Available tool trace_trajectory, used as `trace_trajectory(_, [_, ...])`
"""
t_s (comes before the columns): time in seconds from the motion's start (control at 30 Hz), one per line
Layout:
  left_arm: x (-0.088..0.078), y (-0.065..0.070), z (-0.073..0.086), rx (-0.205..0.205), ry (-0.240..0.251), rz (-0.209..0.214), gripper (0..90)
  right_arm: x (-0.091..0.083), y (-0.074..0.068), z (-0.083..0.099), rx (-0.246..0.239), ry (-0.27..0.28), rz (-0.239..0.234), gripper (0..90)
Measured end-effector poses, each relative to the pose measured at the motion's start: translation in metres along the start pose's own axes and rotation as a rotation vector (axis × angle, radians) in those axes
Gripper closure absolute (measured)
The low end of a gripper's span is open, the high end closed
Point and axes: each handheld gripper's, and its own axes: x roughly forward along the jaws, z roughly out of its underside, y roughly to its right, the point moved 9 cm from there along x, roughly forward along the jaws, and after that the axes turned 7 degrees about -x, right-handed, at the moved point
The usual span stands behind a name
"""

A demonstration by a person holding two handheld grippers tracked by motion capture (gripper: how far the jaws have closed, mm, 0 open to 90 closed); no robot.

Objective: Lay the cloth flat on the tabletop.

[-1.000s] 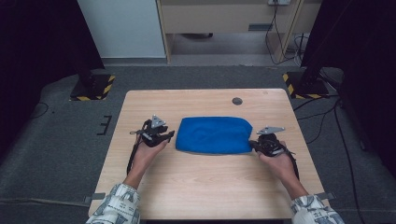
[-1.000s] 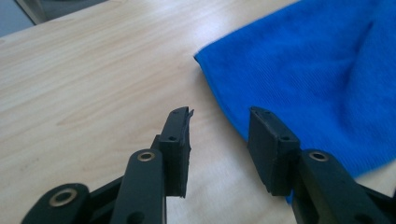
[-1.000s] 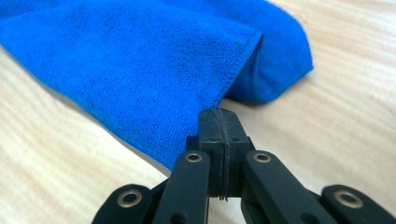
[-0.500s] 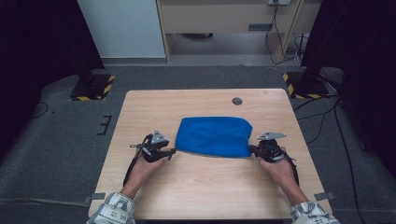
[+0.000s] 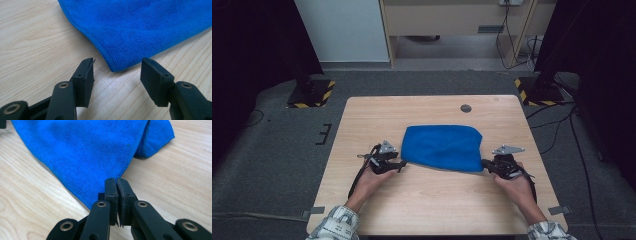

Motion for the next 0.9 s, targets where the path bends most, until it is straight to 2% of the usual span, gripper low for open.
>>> trace_trajectory(0.07, [0.001, 0.000, 0.000, -0.001, -0.005, 0.001, 46.9, -0.001, -0.001, 0.001, 0.000, 0.002, 0.000, 85.6])
trace_trajectory(0.1, [0.003, -0.001, 0.001, -0.004, -0.012, 0.002, 50.3, -0.003, -0.003, 0.003, -0.005, 0.005, 0.004, 80.2])
trace_trajectory(0.2, [0.004, 0.000, 0.001, 0.002, -0.009, 0.004, 53.7, -0.005, -0.003, 0.004, -0.020, 0.014, 0.015, 75.6])
trace_trajectory(0.23, [0.004, 0.001, 0.000, 0.002, -0.013, 0.009, 61.4, -0.005, -0.005, 0.003, -0.027, 0.025, 0.018, 71.2])
trace_trajectory(0.3, [0.005, 0.002, 0.000, 0.016, -0.015, 0.001, 64.2, -0.006, -0.007, 0.003, -0.027, 0.032, 0.017, 70.0])
trace_trajectory(0.33, [0.005, 0.003, -0.001, 0.024, -0.015, -0.001, 75.3, -0.004, -0.011, 0.002, -0.036, 0.036, 0.008, 66.9])
trace_trajectory(0.37, [0.005, 0.003, -0.001, 0.026, -0.019, -0.005, 79.3, -0.003, -0.012, 0.001, -0.041, 0.036, 0.003, 66.3])
trace_trajectory(0.4, [0.006, 0.005, -0.001, 0.039, -0.030, 0.000, 82.6, -0.002, -0.014, 0.001, -0.045, 0.037, -0.003, 65.8])
trace_trajectory(0.53, [0.004, 0.008, -0.007, 0.040, -0.023, 0.028, 88.0, 0.004, -0.025, -0.001, -0.079, 0.030, -0.029, 63.3])
trace_trajectory(0.57, [0.003, 0.008, -0.011, 0.040, -0.017, 0.030, 88.0, 0.004, -0.025, -0.001, -0.079, 0.030, -0.029, 63.3])
trace_trajectory(0.6, [0.002, 0.009, -0.021, 0.039, -0.005, 0.032, 88.5, 0.007, -0.030, -0.003, -0.101, 0.028, -0.039, 61.8])
trace_trajectory(0.63, [0.002, 0.009, -0.021, 0.039, -0.005, 0.032, 88.6, 0.007, -0.030, -0.003, -0.101, 0.028, -0.039, 61.8])
trace_trajectory(0.7, [0.001, 0.011, -0.036, 0.037, 0.011, 0.038, 88.6, 0.012, -0.039, -0.006, -0.136, 0.029, -0.057, 59.5])
trace_trajectory(0.73, [0.001, 0.011, -0.045, 0.045, 0.018, 0.036, 88.6, 0.012, -0.039, -0.006, -0.136, 0.029, -0.057, 59.5])
trace_trajectory(0.77, [0.003, 0.012, -0.063, 0.050, 0.025, 0.032, 88.6, 0.016, -0.045, -0.008, -0.150, 0.029, -0.072, 57.4])
trace_trajectory(0.8, [0.003, 0.012, -0.063, 0.050, 0.025, 0.032, 88.6, 0.016, -0.045, -0.008, -0.150, 0.029, -0.072, 57.4])
trace_trajectory(0.9, [0.014, 0.012, -0.086, 0.050, 0.016, 0.020, 88.6, 0.024, -0.052, -0.013, -0.163, 0.028, -0.084, 54.1])
